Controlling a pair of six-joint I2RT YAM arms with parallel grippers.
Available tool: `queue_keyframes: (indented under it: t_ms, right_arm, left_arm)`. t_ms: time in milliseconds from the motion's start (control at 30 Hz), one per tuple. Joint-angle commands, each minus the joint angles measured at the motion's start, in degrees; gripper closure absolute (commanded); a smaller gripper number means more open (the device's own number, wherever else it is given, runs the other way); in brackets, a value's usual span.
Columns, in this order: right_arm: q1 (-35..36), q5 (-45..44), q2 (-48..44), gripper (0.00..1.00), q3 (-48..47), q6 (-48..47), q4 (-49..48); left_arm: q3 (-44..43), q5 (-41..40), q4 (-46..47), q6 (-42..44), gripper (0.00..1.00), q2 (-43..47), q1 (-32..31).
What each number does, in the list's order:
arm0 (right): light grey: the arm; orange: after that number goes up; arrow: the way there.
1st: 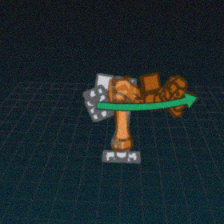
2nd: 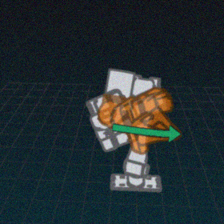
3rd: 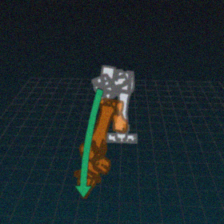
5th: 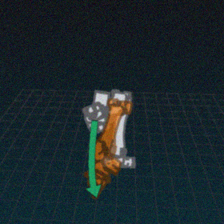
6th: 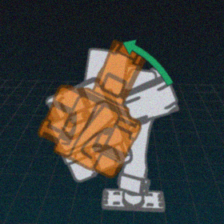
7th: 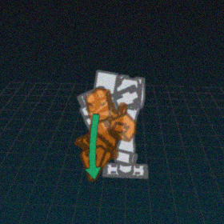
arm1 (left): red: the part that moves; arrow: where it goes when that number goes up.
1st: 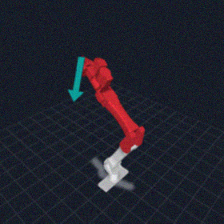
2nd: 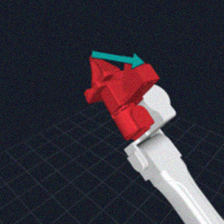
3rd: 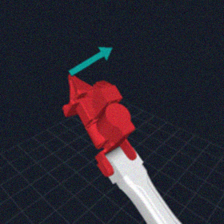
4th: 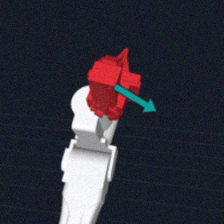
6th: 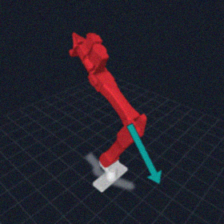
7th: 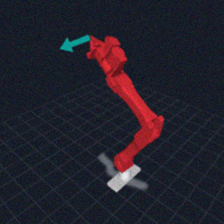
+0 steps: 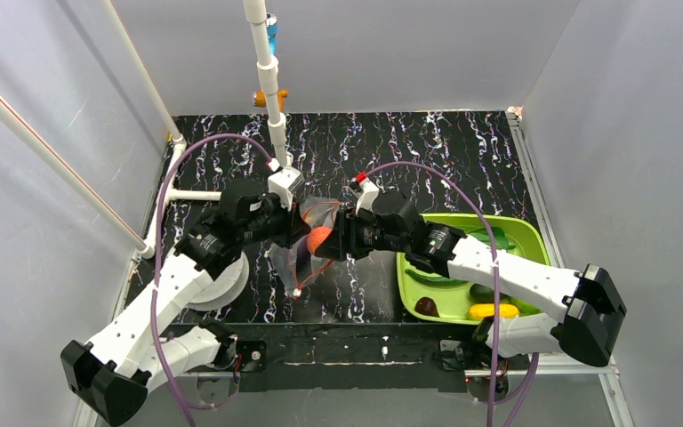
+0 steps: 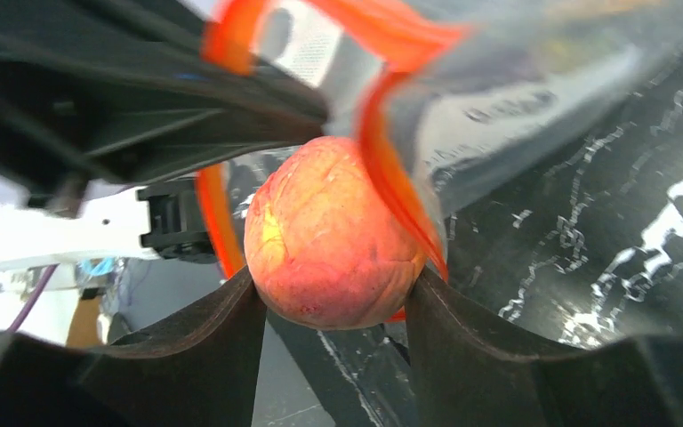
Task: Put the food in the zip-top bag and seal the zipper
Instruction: Place the fake fruit in the zipper food storage bag, then pick up the fake fruit from the bin.
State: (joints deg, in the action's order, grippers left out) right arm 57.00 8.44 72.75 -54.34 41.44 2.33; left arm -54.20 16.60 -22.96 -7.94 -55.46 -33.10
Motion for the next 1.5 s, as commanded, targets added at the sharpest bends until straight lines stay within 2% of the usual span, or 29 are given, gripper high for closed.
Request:
queue_keyframes:
  t_ms: [0, 200, 267, 333, 467, 567, 700, 800, 1000, 1200, 1367, 1467]
  right_arm:
    - [-0.2, -5.66, 0.26, 0.99, 0.3, 0.8, 0.3]
    - [-0.21, -7.9, 2.06, 0.99, -4.64, 1.39, 6.48]
    - [-0.04, -8.16, 3.16, 0.94, -7.69, 1.61, 10.56]
    - [0.79, -10.12, 4.04, 0.8, -10.43, 1.33, 13.49]
    - [2.31, -10.97, 4.14, 0.42, -12.27, 0.14, 14.27]
    - [2.47, -10.8, 3.83, 0.26, -12.34, -0.23, 14.58]
    - [2.43, -9.92, 3.76, 0.12, -12.37, -0.85, 15.22]
    - [2.53, -9.54, 3.56, 0.08, -12.54, -1.09, 15.88]
    - [2.59, -12.06, 0.77, 0.08, -12.28, -2.18, 18.62]
    - [2.59, -12.9, -6.19, 0.09, -11.73, -4.22, 20.47]
    - [2.55, -21.59, -12.94, 0.08, -12.79, -8.6, 26.2]
    - [2.41, -30.13, -16.87, 0.05, -10.95, -9.23, 28.92]
  left_arm:
    - [0.62, 2.87, 3.24, -0.87, 1.0, 2.85, -0.73]
    - [1.11, 3.33, 3.89, -0.81, 1.0, 3.36, -0.73]
    - [1.02, 3.35, 3.89, -0.76, 1.0, 3.07, -0.75]
    - [0.87, 3.42, 3.69, -0.81, 1.0, 2.82, -0.73]
    - [0.77, 3.21, 3.53, -0.78, 1.0, 2.75, -0.73]
    - [0.88, 2.85, 3.44, -0.81, 1.0, 2.81, -0.75]
    - [0.85, 2.65, 3.55, -0.78, 1.0, 2.86, -0.71]
    - [0.98, 2.32, 3.54, -0.77, 1.0, 2.96, -0.77]
    - [0.94, -0.64, 2.93, -0.76, 1.0, 2.89, -0.73]
    - [0.26, -2.79, 1.66, -0.79, 1.0, 1.35, -0.73]
    - [0.07, -2.27, 1.43, -0.93, 1.0, 0.43, -0.74]
    - [0.06, -2.26, 1.43, -0.95, 1.0, 0.29, -0.71]
